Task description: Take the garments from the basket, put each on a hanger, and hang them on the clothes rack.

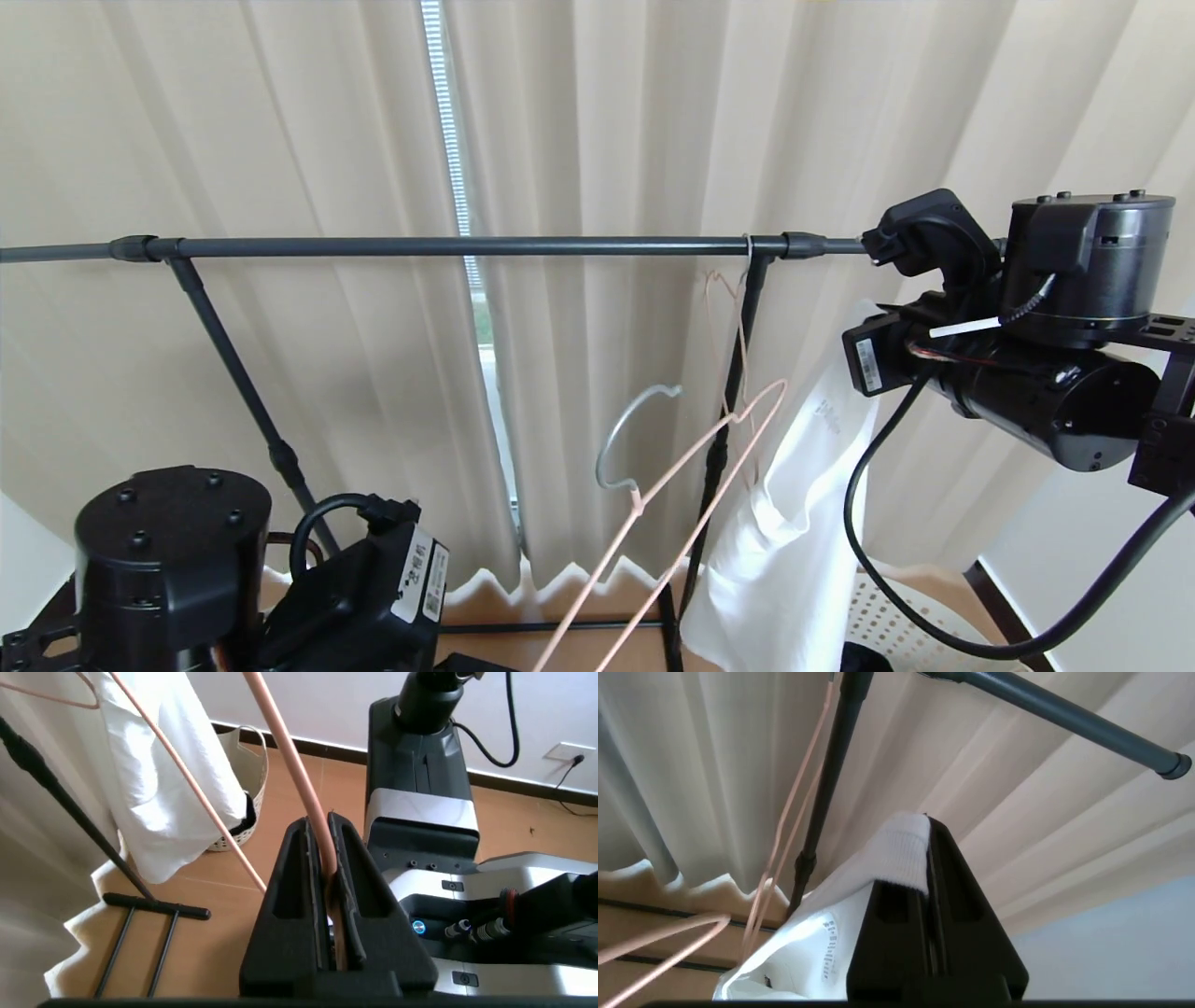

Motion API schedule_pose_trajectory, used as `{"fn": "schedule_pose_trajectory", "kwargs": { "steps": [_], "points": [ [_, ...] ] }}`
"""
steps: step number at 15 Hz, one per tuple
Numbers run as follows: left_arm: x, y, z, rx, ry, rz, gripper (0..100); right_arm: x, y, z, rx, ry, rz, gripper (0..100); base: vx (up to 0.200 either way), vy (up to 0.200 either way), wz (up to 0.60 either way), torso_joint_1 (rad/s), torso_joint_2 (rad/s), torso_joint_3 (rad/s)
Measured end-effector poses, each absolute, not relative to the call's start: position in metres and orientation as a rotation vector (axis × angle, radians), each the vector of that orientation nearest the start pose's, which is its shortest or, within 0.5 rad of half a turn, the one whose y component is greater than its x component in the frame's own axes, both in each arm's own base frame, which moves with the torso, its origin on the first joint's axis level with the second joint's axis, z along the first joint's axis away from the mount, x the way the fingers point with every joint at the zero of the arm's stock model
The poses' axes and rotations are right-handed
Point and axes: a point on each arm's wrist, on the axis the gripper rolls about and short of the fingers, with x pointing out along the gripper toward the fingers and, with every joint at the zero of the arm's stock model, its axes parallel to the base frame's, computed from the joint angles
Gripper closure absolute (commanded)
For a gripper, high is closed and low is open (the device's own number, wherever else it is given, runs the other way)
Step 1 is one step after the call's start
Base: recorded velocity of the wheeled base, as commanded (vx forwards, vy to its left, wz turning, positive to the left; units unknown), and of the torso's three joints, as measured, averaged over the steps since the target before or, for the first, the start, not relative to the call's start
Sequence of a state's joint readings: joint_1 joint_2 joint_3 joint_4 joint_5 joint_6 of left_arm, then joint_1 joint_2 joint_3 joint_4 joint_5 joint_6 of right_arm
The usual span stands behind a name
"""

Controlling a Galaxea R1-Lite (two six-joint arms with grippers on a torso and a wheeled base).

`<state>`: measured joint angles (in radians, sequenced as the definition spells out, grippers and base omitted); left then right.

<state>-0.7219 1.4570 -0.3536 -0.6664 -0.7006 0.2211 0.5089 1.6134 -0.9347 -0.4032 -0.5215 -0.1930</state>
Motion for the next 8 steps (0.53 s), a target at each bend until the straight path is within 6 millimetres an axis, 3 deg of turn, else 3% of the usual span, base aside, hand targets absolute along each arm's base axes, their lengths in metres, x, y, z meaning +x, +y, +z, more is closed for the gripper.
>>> {"fn": "schedule_pose_trajectory", "kwargs": {
  "steps": [8],
  "points": [
    [0.146, -0.163, 0.133, 0.195, 0.329, -1.499, 100, 0.26, 0.135, 0.217, -0.335, 0.254, 0.02, 100, 0.0, 0.0, 0.0, 0.0, 0.0, 0.0]
  ]
}}
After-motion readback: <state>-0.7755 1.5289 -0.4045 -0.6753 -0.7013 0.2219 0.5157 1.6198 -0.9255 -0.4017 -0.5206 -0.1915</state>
